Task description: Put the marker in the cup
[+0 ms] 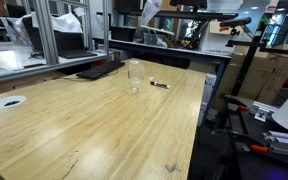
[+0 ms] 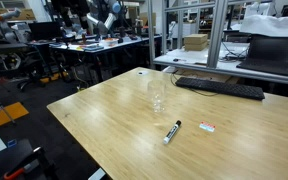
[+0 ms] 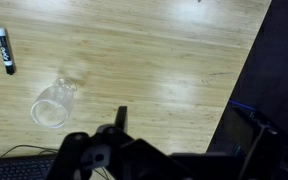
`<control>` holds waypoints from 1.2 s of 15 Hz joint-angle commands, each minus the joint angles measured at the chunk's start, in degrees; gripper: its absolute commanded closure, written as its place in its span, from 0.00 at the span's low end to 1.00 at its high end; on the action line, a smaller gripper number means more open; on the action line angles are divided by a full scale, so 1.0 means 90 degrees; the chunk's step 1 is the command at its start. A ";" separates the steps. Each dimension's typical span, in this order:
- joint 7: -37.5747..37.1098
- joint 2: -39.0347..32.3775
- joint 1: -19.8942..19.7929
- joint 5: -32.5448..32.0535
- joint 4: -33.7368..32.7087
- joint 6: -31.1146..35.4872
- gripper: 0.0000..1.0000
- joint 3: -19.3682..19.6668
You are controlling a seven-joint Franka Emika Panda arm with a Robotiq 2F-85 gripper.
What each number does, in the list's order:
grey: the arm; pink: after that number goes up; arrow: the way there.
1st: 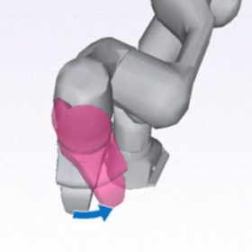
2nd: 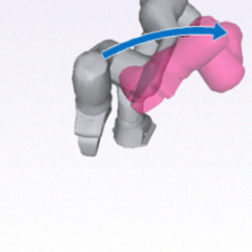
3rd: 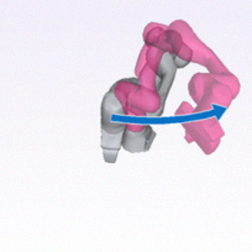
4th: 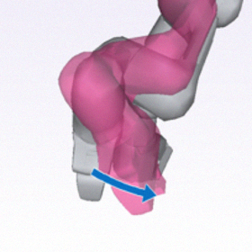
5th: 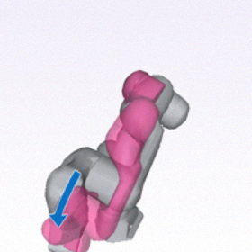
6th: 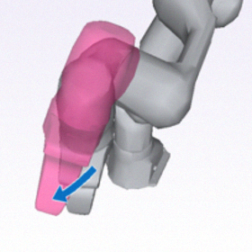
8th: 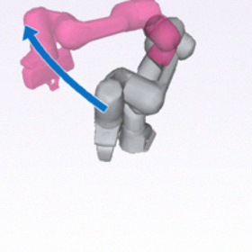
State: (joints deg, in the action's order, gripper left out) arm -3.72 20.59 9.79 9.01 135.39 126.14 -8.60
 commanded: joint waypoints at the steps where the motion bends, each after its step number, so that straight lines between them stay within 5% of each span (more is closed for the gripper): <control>1: -0.0002 0.0007 -0.0004 -0.0001 -0.0032 -0.0010 0.00 -0.0004; 13: 0.0325 -0.0017 -0.0148 -0.0124 0.0191 -0.0019 0.00 0.0282; 18: 0.0090 -0.0540 -0.0753 -0.0277 0.0012 0.0109 0.00 0.0737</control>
State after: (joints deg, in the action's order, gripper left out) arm -2.37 18.63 5.41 6.90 137.17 126.21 -3.76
